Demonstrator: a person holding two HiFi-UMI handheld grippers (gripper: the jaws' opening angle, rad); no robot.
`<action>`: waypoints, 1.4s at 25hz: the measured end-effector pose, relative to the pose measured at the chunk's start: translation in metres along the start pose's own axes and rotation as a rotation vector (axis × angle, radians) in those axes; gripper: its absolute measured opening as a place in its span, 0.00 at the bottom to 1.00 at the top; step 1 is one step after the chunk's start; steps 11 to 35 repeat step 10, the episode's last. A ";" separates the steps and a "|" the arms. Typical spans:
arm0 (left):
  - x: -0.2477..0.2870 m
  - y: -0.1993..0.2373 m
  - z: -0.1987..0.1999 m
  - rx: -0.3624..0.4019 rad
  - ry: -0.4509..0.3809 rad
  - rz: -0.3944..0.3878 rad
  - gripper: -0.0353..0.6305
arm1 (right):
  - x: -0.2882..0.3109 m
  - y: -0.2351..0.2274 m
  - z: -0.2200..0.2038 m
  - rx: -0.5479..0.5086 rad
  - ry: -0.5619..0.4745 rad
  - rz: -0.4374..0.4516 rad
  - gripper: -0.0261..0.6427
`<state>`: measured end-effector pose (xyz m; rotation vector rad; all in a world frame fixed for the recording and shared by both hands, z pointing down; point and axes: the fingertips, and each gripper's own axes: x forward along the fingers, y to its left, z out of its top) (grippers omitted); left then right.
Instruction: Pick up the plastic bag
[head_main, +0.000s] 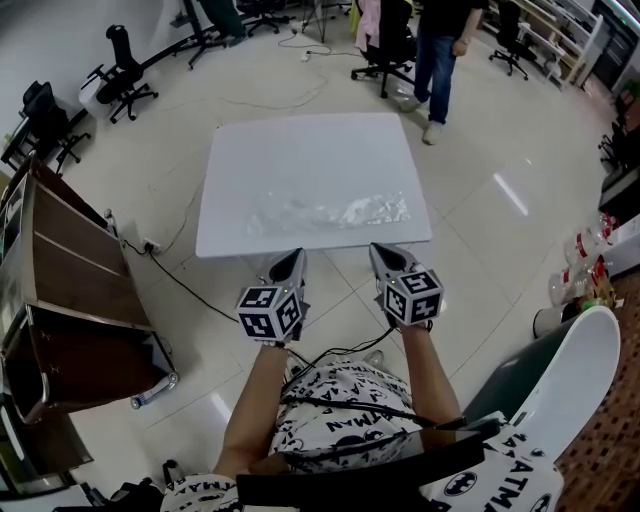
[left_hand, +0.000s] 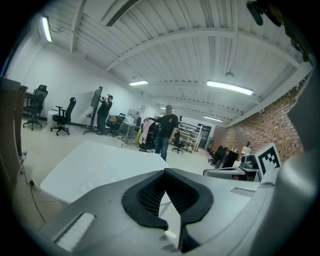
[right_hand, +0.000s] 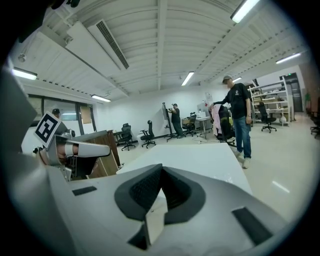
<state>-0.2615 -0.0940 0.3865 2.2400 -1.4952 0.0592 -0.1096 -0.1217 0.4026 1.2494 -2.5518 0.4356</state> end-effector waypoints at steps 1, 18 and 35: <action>0.000 -0.002 0.000 0.002 0.003 -0.003 0.05 | -0.002 -0.001 0.000 0.002 0.000 -0.004 0.04; 0.002 -0.009 -0.001 0.003 0.014 -0.016 0.05 | -0.008 -0.004 -0.002 0.012 -0.001 -0.010 0.04; 0.002 -0.009 -0.001 0.003 0.014 -0.016 0.05 | -0.008 -0.004 -0.002 0.012 -0.001 -0.010 0.04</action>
